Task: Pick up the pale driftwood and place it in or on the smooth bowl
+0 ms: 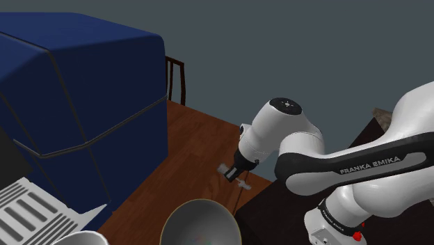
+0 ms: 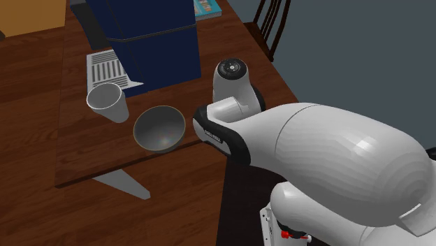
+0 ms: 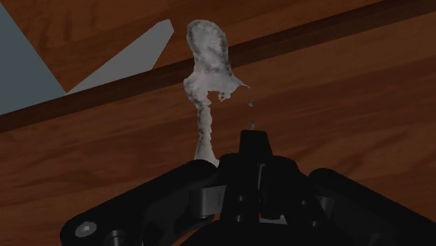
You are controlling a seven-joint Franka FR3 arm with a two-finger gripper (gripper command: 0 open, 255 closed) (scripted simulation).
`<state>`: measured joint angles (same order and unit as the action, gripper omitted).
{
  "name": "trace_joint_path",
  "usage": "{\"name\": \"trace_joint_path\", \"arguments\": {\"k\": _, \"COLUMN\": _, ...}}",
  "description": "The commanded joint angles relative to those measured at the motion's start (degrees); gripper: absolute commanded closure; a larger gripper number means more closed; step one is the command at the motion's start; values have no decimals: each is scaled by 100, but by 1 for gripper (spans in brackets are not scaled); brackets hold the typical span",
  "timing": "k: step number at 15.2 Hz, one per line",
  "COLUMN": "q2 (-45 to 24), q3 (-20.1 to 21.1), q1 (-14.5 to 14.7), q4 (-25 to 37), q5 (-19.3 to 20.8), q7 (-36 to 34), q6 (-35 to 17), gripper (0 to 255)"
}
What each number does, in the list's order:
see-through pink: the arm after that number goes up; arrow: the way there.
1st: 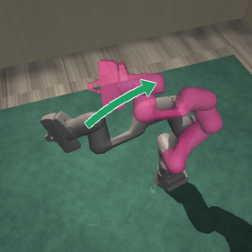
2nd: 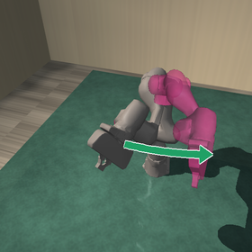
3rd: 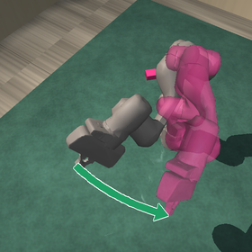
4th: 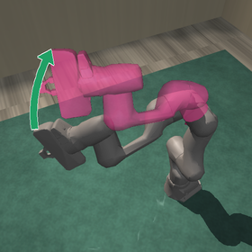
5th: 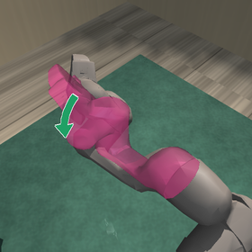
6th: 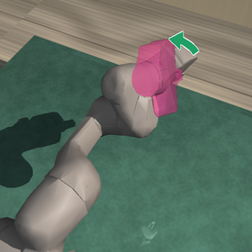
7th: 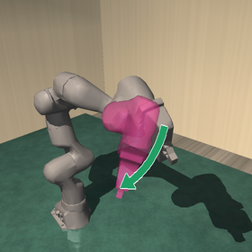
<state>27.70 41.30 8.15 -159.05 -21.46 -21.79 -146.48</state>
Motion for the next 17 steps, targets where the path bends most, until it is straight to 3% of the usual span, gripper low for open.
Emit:
{"name": "trace_joint_path", "arguments": {"k": 1, "q2": 0, "q3": 0, "q1": 0, "q4": 0, "q5": 0, "q7": 0, "q6": 0, "gripper": 0}}
{"name": "trace_joint_path", "arguments": {"k": 4, "q2": -524, "q3": -327, "q1": -580, "q4": 1060, "q5": 526, "q7": 69, "q6": 1552, "gripper": 0}}
{"name": "trace_joint_path", "arguments": {"k": 12, "q2": -1064, "q3": -72, "q1": -739, "q4": 820, "q5": 705, "q7": -99, "q6": 803, "gripper": 0}}
{"name": "trace_joint_path", "arguments": {"k": 17, "q2": -1064, "q3": -73, "q1": -738, "q4": 820, "q5": 705, "q7": -100, "q6": 803, "gripper": 0}}
